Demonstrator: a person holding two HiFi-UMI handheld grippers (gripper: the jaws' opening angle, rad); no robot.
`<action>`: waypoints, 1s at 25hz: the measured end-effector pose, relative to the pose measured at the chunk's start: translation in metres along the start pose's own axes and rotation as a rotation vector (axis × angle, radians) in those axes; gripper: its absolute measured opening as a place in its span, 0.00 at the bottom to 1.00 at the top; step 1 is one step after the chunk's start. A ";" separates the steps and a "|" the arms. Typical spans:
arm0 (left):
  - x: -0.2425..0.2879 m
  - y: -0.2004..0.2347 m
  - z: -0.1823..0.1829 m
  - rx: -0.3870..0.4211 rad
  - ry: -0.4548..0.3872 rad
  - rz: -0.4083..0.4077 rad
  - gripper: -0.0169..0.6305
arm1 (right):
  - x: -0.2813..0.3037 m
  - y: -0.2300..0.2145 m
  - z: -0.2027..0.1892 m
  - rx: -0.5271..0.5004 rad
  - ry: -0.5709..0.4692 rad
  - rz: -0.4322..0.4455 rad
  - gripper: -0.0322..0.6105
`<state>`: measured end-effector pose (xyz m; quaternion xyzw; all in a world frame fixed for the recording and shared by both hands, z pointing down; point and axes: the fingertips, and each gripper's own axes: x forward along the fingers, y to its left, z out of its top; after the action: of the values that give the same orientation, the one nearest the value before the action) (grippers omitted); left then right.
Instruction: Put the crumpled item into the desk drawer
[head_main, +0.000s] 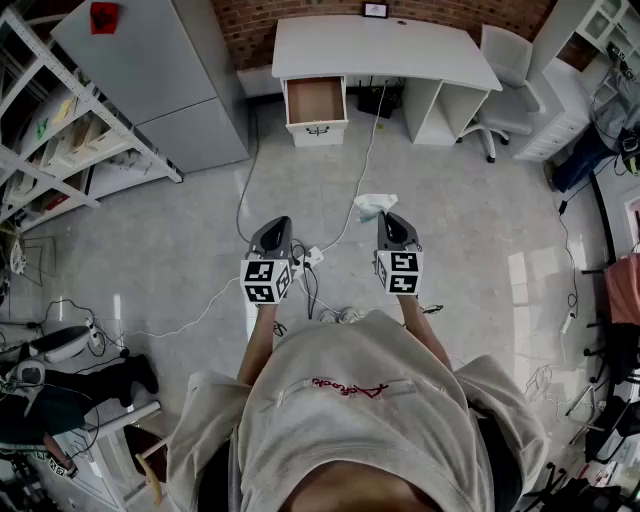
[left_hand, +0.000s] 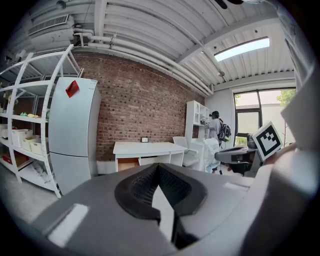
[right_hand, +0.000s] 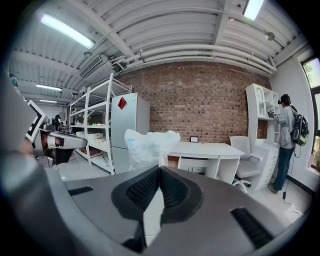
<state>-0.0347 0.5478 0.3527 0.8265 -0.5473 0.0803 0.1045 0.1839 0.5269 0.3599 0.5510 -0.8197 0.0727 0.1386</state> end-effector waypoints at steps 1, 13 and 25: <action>0.000 0.002 0.001 0.000 -0.002 0.000 0.04 | 0.002 0.001 0.001 -0.002 -0.003 0.000 0.07; 0.004 0.008 0.001 -0.006 -0.009 -0.012 0.04 | 0.007 0.005 0.006 0.002 -0.013 0.000 0.07; 0.006 0.019 -0.003 -0.007 -0.008 -0.031 0.04 | 0.011 0.018 0.003 -0.005 -0.007 -0.016 0.07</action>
<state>-0.0494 0.5361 0.3591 0.8348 -0.5351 0.0734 0.1066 0.1633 0.5234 0.3609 0.5576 -0.8158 0.0675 0.1375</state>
